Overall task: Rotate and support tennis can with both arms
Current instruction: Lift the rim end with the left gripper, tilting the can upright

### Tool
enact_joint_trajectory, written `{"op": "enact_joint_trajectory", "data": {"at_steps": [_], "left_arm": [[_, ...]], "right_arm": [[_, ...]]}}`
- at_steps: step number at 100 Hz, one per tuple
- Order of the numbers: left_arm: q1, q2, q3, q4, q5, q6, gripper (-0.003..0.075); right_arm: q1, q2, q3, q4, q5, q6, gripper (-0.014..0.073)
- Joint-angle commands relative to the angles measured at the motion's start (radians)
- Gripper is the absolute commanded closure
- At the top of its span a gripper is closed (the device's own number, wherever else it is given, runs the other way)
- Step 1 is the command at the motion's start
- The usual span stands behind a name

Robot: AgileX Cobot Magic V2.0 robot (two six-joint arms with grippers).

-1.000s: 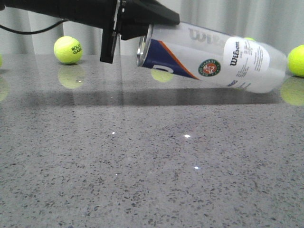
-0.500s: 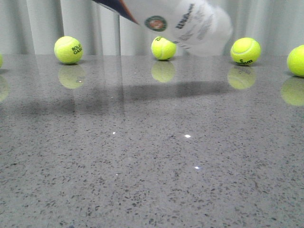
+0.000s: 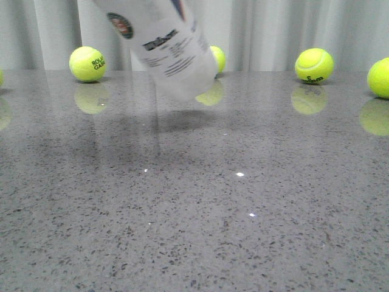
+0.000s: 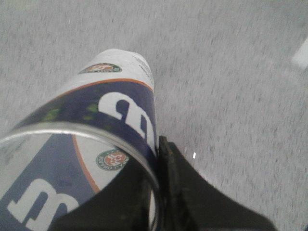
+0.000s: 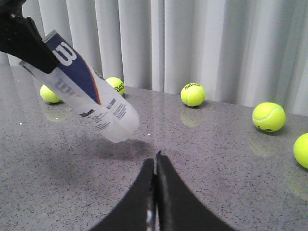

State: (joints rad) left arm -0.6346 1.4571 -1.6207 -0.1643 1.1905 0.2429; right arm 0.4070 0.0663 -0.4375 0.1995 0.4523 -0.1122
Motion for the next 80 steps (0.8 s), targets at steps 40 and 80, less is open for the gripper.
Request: {"op": "enact_joint_trajectory", "data": {"at_steps": [40, 80], "left_arm": [[-0.011, 0.111, -0.179, 0.036, 0.087, -0.035, 0.0739], [-0.006, 0.134, -0.179, 0.032, 0.087, -0.011, 0.0612]], "right_arm": [[-0.007, 0.011, -0.022, -0.001, -0.072, -0.003, 0.0653], [-0.007, 0.011, -0.022, -0.001, -0.072, -0.003, 0.0653]]}}
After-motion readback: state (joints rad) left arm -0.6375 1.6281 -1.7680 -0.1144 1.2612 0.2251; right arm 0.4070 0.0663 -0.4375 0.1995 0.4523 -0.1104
